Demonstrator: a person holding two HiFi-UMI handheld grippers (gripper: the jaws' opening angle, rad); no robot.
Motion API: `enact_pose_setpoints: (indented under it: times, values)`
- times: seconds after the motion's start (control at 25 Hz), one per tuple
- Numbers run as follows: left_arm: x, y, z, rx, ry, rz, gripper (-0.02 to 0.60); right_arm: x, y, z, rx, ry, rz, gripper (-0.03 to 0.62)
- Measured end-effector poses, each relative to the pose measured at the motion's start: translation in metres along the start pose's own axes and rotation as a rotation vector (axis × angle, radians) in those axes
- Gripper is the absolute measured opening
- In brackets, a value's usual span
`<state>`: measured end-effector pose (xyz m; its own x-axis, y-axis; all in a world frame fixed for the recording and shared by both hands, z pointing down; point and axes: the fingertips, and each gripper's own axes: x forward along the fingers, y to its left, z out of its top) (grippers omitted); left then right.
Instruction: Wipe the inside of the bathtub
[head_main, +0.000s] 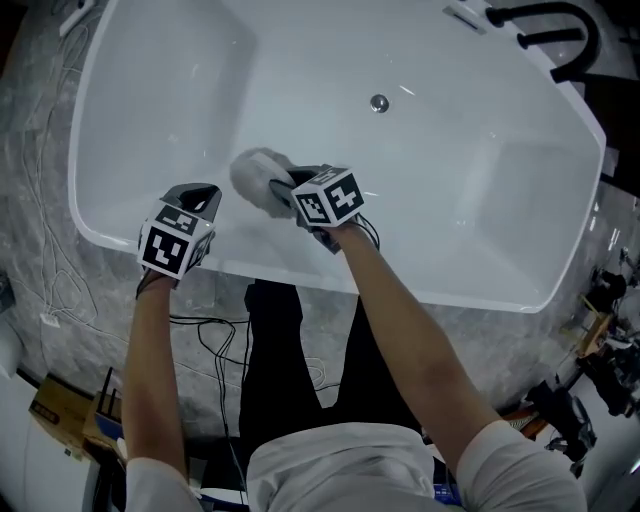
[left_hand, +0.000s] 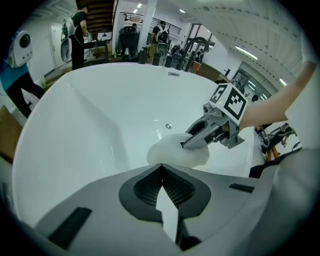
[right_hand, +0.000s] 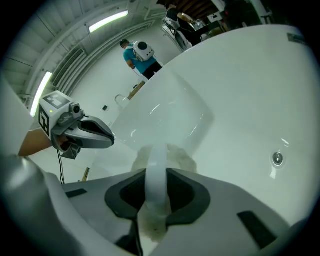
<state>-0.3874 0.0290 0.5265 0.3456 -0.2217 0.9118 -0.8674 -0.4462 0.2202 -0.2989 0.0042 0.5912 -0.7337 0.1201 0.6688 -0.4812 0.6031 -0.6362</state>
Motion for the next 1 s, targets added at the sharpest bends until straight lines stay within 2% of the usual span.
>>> enact_pose_setpoints:
  times: [0.16,0.48,0.8,1.0]
  values:
    - [-0.015,-0.035,0.019,-0.054,-0.045,-0.023,0.011,-0.056,0.005,0.0,0.021,-0.074,-0.025,0.1]
    - [-0.038,-0.111,0.079,-0.064,-0.117,-0.041,0.011,-0.173,-0.001,-0.017,0.065,-0.185,-0.097,0.1]
    - [-0.059,-0.203,0.14,-0.009,-0.165,-0.061,0.011,-0.305,-0.004,-0.051,0.055,-0.275,-0.165,0.1]
    - [-0.068,-0.272,0.18,0.018,-0.224,-0.082,0.011,-0.388,-0.015,-0.065,0.091,-0.398,-0.212,0.1]
